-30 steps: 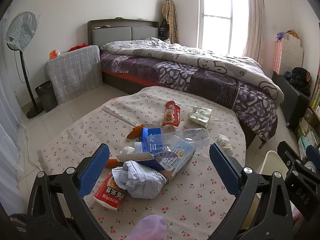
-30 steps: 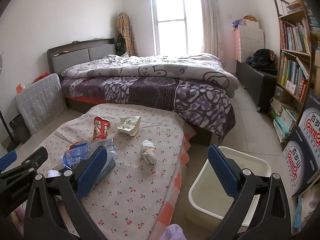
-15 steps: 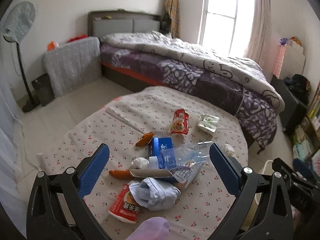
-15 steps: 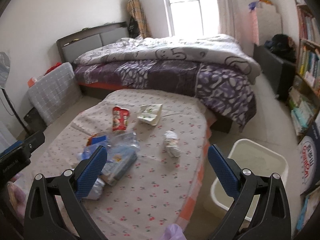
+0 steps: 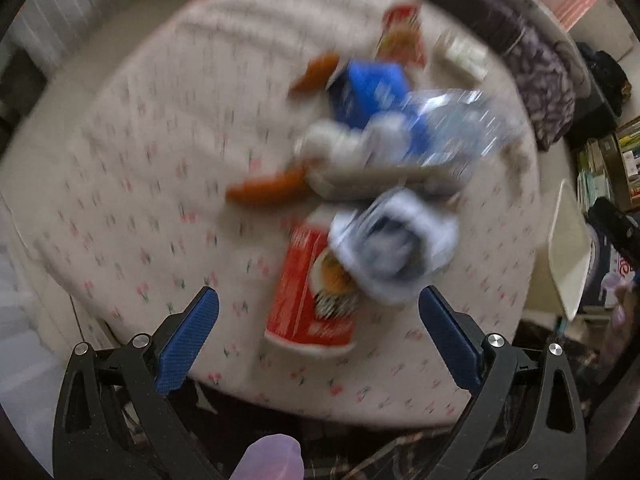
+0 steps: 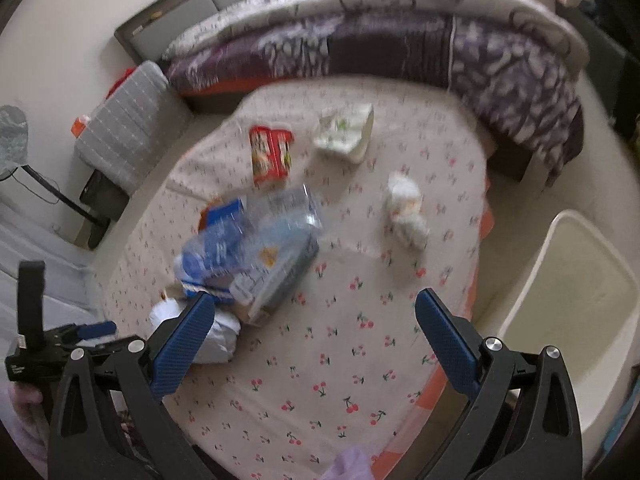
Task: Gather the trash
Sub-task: 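Grasp the red noodle cup with the left tool while the right tool grasps the crumpled white bag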
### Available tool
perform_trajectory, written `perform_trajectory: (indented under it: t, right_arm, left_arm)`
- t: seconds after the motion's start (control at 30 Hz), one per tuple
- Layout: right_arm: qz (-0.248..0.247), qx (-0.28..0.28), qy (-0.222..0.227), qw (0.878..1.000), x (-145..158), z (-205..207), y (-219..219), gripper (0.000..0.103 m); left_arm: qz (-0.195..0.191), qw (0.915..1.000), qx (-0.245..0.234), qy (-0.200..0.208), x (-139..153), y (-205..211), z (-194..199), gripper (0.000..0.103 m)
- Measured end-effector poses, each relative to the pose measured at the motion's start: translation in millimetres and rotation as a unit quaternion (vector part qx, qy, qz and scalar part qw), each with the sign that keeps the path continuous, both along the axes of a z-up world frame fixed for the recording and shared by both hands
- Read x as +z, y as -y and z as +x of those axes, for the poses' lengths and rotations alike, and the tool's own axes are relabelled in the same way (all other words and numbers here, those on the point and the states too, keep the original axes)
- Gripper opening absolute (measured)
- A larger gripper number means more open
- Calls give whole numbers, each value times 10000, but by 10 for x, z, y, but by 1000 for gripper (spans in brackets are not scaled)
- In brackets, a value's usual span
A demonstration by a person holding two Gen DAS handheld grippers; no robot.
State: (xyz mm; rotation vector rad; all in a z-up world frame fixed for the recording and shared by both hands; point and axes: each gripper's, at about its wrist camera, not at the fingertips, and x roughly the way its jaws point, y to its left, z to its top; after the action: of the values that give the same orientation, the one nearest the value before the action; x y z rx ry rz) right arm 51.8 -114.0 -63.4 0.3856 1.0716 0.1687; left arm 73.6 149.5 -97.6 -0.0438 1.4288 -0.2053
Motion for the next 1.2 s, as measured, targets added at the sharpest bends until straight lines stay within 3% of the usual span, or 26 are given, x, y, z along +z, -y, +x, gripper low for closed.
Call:
perform_trajectory:
  t: [0.1,0.23,0.3,0.4,0.53,0.73,0.97,1.13,1.2]
  right_arm:
    - [124,262,-112,9995,-87,67,-79,98]
    - [34,834,170,9964,-57,83,-324,98]
    - [-81,1199,448,9917,-11,57,-488,98]
    - [-440,1786,709,9804,8,13,-727,98]
    - [-833,2568,1047,9571,-30,-92,-1021,98]
    - [-1259,3382,1405,9220,-90,-222,-1453,97]
    - [-2233,3922,1669,8766,-305,-278,-1949,97]
    - [-2653,4029,1653,8602,-479,-250,-2193,97]
    - [-2817,4067,1548,8552,-598,-194,-2286,85]
  left_arm:
    - [146,9995,-206,-201,-210,-9,-39,96]
    - [303,9975,-586,-270,-375,100,-62,93]
    - [536,9950,-819,-214,-426,175,-60,87]
    - [542,9938,-947,-221,-457,168,-42,57]
    - [417,9965,-707,-161,-374,-38,-18,47]
    - [127,9998,2,129,-73,-621,-10,45]
    - [-188,9974,629,302,47,-1235,-115,45]
    - [-218,9964,708,419,50,-1378,-278,45]
    - [-206,9960,731,467,53,-1326,-248,46]
